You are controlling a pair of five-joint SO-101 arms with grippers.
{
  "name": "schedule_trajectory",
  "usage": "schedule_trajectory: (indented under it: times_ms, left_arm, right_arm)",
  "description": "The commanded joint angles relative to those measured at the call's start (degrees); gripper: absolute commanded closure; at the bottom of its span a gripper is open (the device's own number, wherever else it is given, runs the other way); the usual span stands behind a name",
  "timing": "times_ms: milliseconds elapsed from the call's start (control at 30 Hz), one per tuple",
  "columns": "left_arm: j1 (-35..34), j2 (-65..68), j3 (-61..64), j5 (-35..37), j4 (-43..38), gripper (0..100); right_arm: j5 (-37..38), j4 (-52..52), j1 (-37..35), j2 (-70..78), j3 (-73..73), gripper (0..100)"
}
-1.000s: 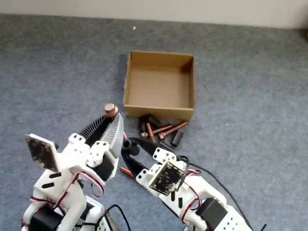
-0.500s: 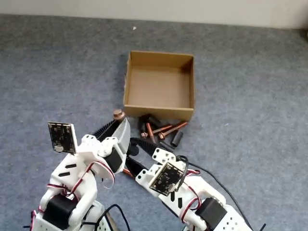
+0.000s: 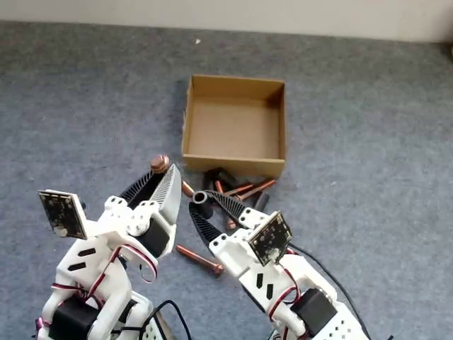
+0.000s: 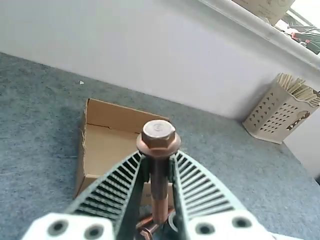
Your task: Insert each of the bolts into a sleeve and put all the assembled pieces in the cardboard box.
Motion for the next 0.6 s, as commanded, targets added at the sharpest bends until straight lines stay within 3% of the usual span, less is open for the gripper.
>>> schedule_trajectory:
  times_ms: [0,400,567]
  left_arm:
    - [0.7,-0.4,-3.9,0.6,-1.8,99]
    - [0.9,-0.4,-3.8,0.5,-1.7,99]
    - [1.0,-0.4,-3.9,0.4,3.1,99]
  right_arm:
    - [-0.6,-1.1,0.9,-0.7,-0.2,99.5]
    - [2.8,-1.4,-2.2,-0.9,3.1,99.5]
    - [2.9,-1.5,-2.1,-0.9,2.9,99.5]
